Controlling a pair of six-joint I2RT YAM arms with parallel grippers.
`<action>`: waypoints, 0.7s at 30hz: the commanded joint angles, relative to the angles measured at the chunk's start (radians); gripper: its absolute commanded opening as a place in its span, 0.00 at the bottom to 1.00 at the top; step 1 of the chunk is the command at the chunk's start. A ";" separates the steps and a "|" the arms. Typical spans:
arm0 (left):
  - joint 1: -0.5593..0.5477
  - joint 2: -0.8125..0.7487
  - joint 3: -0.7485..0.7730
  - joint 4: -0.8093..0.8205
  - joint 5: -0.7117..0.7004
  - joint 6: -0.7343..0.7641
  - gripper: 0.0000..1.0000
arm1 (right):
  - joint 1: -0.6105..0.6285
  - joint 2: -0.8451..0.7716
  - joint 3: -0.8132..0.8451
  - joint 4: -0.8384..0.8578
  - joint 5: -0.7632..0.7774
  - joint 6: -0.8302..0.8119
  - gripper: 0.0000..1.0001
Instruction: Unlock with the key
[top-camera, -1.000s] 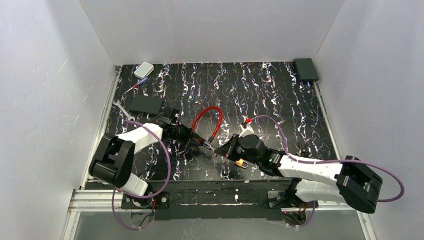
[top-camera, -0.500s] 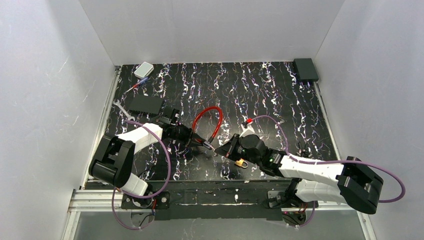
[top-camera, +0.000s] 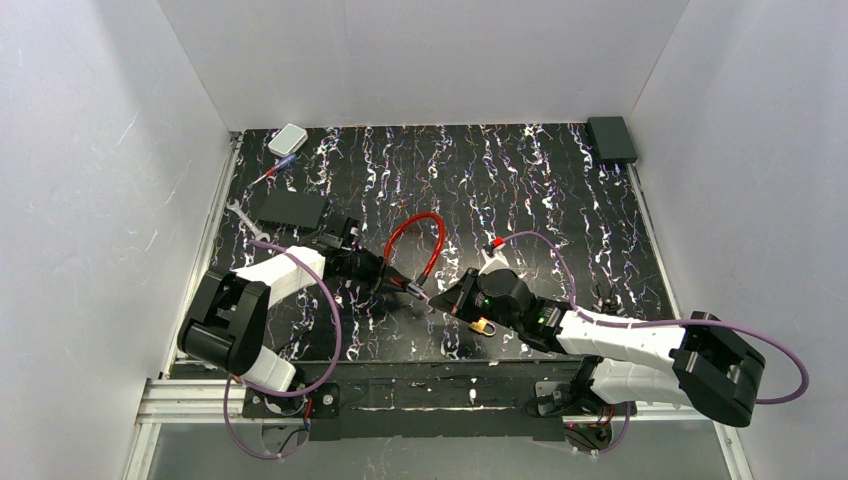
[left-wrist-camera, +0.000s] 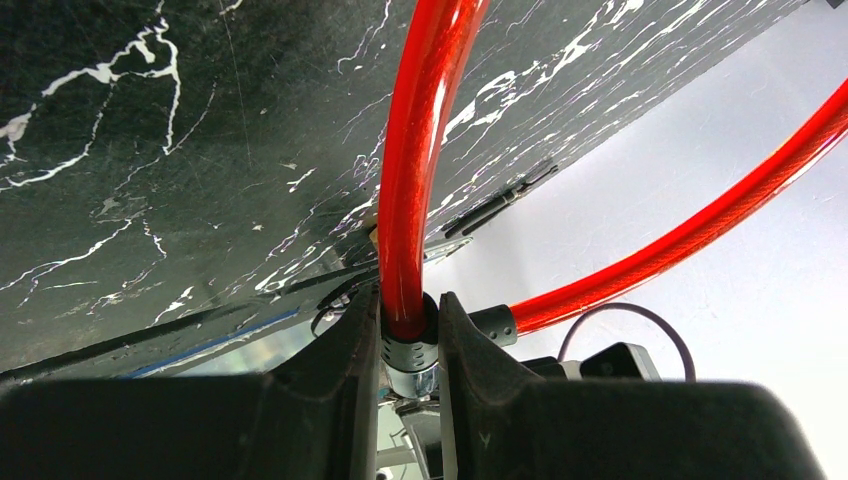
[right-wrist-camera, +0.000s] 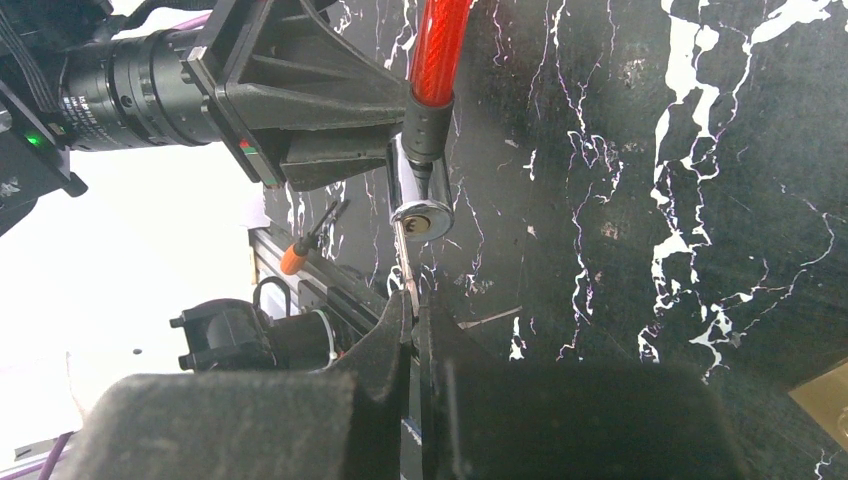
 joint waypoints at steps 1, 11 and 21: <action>0.003 -0.028 -0.003 0.019 0.029 0.000 0.00 | 0.003 0.010 0.012 0.025 0.016 0.007 0.01; 0.003 -0.025 -0.001 0.023 0.033 -0.001 0.00 | 0.003 0.019 0.022 0.018 0.033 -0.002 0.01; 0.003 -0.036 -0.004 0.023 0.033 0.000 0.00 | 0.002 0.016 0.041 0.018 0.058 -0.028 0.01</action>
